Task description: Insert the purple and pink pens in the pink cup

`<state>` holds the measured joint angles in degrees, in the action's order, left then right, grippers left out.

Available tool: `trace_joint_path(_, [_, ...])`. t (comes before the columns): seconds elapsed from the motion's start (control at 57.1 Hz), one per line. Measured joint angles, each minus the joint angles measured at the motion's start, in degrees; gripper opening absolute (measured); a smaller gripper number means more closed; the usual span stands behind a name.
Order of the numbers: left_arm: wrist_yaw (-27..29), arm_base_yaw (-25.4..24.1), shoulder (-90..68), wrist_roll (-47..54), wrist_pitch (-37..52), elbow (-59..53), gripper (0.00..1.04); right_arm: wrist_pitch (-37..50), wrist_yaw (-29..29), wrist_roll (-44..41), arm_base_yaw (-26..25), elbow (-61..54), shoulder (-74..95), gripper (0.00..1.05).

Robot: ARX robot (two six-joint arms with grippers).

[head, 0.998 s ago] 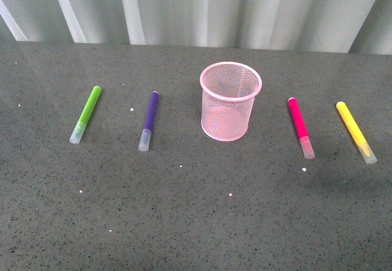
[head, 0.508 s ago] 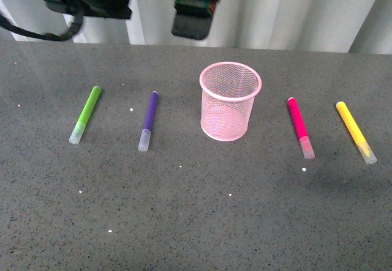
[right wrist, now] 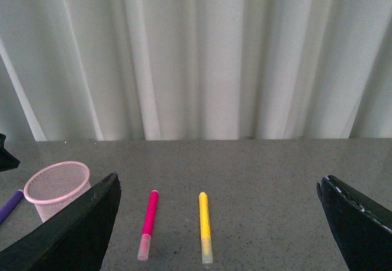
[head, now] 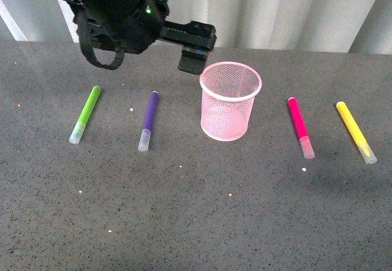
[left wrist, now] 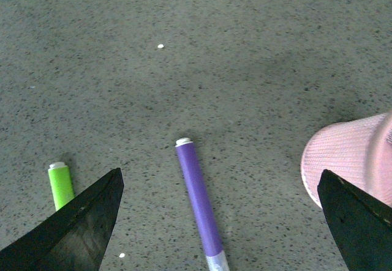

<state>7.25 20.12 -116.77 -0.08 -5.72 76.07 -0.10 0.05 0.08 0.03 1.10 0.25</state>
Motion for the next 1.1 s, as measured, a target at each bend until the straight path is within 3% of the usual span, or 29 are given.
trace_joint_path(0.245, [0.8,-4.4,-1.1,-0.5,0.1,0.0,0.98,0.0,0.0,0.0,0.0,0.0,0.0,0.98])
trace_joint_path(0.613, [1.2,-1.4,-7.2,-1.3,1.6,-0.4,0.98,0.0,0.0,0.0,0.0,0.0,0.0,0.98])
trace_joint_path(1.103, [3.7,-1.0,-14.9,-1.0,2.9,5.2,0.98,0.0,0.0,0.0,0.0,0.0,0.0,0.98])
